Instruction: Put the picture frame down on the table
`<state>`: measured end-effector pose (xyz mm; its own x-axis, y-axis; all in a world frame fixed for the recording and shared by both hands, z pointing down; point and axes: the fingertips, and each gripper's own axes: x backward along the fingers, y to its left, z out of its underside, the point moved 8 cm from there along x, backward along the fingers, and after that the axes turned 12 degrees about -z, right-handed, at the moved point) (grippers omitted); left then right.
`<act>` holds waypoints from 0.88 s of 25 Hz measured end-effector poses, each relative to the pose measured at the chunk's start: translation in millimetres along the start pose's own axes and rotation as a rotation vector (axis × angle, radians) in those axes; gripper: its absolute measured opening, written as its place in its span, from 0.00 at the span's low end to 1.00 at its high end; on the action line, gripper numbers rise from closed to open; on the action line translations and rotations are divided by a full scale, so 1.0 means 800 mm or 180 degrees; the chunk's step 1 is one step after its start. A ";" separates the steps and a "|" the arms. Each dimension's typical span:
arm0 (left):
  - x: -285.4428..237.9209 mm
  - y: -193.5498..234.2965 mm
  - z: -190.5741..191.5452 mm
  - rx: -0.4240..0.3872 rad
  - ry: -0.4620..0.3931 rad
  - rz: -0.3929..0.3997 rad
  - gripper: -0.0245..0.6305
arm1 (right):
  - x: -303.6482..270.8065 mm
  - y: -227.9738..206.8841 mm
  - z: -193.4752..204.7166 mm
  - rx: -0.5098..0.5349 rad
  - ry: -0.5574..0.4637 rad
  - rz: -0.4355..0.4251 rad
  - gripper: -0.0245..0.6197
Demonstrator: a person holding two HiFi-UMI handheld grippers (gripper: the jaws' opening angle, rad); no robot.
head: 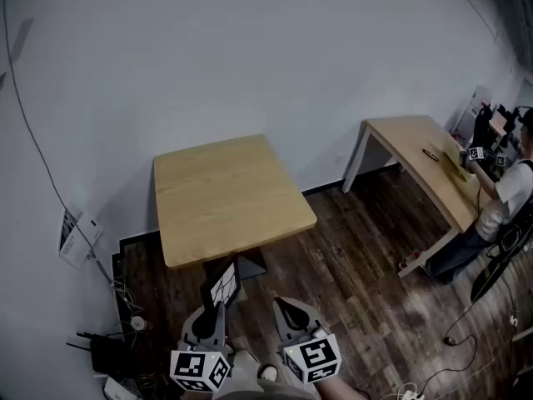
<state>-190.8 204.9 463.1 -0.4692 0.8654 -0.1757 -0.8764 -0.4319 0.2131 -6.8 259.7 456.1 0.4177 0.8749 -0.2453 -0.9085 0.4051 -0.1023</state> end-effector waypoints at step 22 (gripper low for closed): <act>0.039 -0.021 -0.002 0.0106 -0.0086 -0.0129 0.08 | 0.055 0.014 0.001 -0.0079 -0.0166 -0.0030 0.04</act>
<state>-191.0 238.8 452.8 -0.4300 0.8888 -0.1589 -0.8903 -0.3881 0.2383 1.3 302.9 445.3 0.4256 0.8840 -0.1936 -0.9042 0.4072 -0.1285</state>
